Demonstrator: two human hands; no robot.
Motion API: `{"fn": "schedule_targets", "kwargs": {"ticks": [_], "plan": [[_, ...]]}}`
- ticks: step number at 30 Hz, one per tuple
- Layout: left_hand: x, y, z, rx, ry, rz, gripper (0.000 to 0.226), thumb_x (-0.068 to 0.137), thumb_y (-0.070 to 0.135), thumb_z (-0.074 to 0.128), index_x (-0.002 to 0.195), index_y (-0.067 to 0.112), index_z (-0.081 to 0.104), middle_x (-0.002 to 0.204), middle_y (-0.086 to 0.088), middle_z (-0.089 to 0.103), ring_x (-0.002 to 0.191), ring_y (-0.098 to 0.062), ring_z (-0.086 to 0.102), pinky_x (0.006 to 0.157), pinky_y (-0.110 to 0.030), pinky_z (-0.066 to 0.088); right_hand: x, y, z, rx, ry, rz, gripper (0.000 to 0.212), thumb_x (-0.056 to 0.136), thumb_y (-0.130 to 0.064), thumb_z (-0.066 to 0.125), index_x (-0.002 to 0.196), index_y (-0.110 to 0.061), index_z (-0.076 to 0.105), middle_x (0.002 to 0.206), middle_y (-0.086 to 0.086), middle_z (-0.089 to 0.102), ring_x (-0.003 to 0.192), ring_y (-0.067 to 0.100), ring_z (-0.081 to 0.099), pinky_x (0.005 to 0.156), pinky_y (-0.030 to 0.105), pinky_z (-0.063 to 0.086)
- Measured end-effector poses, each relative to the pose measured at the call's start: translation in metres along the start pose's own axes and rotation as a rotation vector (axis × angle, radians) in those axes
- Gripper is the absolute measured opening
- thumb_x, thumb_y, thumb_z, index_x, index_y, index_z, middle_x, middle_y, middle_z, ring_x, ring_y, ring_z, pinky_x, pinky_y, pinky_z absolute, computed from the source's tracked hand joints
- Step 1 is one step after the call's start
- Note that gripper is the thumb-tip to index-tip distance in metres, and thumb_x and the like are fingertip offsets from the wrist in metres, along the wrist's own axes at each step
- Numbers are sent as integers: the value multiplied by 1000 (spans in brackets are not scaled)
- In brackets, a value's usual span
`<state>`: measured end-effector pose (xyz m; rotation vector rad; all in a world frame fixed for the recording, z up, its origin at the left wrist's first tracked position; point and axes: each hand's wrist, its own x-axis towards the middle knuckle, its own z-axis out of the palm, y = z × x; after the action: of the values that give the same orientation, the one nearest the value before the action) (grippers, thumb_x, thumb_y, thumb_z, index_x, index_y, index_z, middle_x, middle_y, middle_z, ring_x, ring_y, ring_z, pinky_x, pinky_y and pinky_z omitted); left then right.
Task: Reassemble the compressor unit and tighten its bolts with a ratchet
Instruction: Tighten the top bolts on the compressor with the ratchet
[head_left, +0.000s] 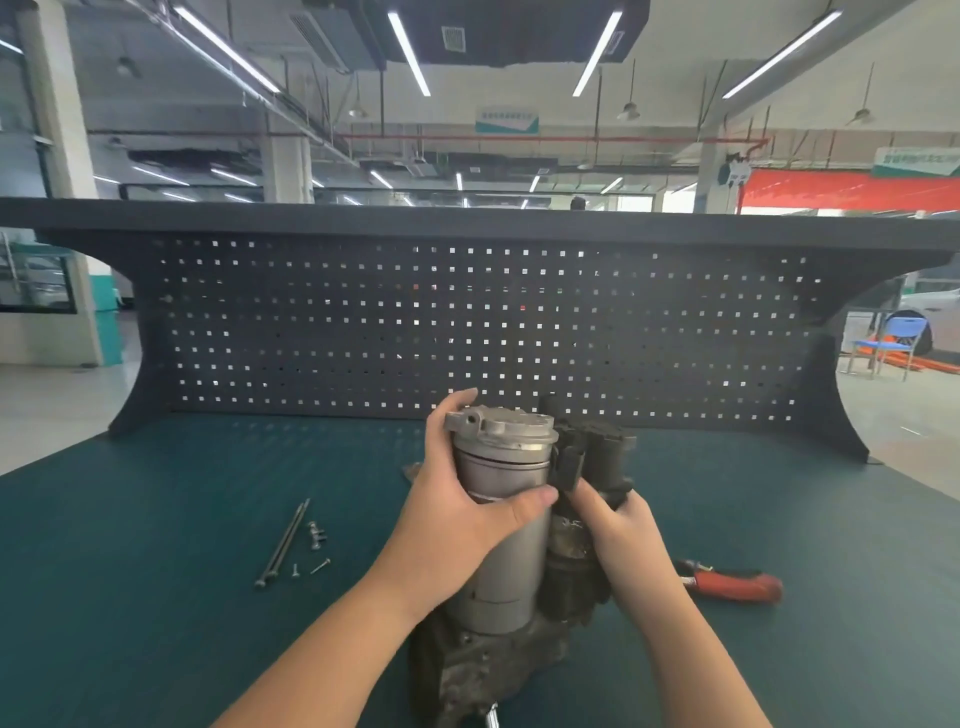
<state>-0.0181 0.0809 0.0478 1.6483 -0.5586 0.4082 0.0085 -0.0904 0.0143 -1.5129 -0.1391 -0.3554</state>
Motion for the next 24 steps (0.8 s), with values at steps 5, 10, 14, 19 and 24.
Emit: {"fn": "schedule_targets", "kwargs": {"ticks": [5, 10, 14, 19, 24], "plan": [[-7, 2, 3, 75, 199, -30, 74, 64, 39, 85, 119, 54, 38, 115, 23, 63, 110, -1, 59, 93, -24, 48, -13, -14, -11, 23, -5, 130, 60, 70, -36, 78, 123, -18, 56, 112, 7, 69, 101, 21, 67, 91, 42, 51], [-19, 10, 27, 338, 534, 1, 79, 60, 49, 78, 127, 35, 39, 115, 15, 48, 109, -8, 38, 96, -32, 40, -52, -93, -3, -230, 250, -273, 27, 76, -46, 68, 102, -44, 60, 101, -20, 66, 92, -6, 61, 77, 18, 50], [-22, 21, 47, 452, 625, -71, 88, 63, 39, 84, 138, 24, 40, 128, 0, 48, 114, -20, 37, 102, -38, 34, -49, -149, 51, -770, -121, -84, 63, 64, -85, 43, 90, -32, 64, 83, -17, 69, 76, -3, 62, 63, 19, 47], [-40, 22, 59, 331, 574, 28, 102, 67, 17, 83, 146, 31, 19, 141, 0, 42, 119, -17, 32, 106, -34, 28, -20, -155, 60, -1174, -259, -45, 73, 64, -75, 64, 106, -15, 69, 99, -1, 71, 91, 15, 66, 86, 33, 54], [-47, 7, 42, 118, 412, 84, 101, 77, 13, 77, 134, 59, 7, 131, 32, 36, 121, 20, 30, 94, 3, 26, 1, -152, 41, -1149, -326, -52, 75, 56, -69, 74, 119, -30, 65, 106, -16, 65, 94, 3, 60, 78, 20, 42]]}}
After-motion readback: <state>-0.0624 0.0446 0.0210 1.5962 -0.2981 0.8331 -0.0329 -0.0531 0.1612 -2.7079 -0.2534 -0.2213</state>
